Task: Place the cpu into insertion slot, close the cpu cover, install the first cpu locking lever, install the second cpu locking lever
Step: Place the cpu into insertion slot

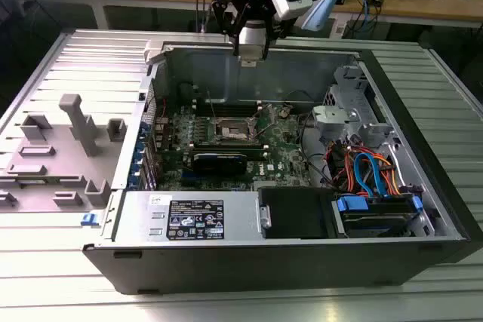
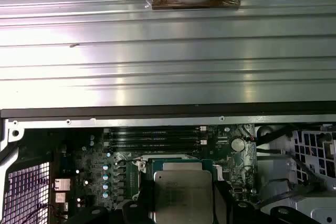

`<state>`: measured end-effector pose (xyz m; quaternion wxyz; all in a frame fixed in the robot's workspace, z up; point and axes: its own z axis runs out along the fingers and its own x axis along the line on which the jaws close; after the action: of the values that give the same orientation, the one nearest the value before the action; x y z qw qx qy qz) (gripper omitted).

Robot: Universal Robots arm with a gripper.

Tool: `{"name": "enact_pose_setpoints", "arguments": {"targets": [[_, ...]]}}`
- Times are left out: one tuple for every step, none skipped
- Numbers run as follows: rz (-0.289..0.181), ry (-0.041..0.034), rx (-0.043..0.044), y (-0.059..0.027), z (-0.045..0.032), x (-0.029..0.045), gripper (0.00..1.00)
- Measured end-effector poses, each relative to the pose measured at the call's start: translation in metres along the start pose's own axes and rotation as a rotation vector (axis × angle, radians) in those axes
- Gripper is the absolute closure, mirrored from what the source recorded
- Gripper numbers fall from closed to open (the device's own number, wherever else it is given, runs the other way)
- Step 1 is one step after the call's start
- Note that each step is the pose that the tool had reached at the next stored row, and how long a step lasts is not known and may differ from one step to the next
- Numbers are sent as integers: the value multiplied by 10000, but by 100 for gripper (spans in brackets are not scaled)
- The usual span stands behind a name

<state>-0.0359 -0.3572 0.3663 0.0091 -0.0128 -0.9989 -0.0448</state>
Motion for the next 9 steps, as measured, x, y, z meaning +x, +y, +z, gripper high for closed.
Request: {"name": "enact_pose_setpoints", "arguments": {"targets": [[1, -1, -1, 0, 0, 0, 46], [1, 0, 0, -2, 0, 0, 46], [-1, 1, 1, -6, -1, 0, 46], [-1, 1, 0, -12, -1, 0, 46], [0, 0, 1, -23, -2, -1, 46], [-1, 0, 0, -43, -4, -1, 46], [0, 0, 0, -62, -5, -2, 46], [1, 0, 0, -76, -7, -2, 46], [0, 0, -1, -85, -7, -2, 46]]}}
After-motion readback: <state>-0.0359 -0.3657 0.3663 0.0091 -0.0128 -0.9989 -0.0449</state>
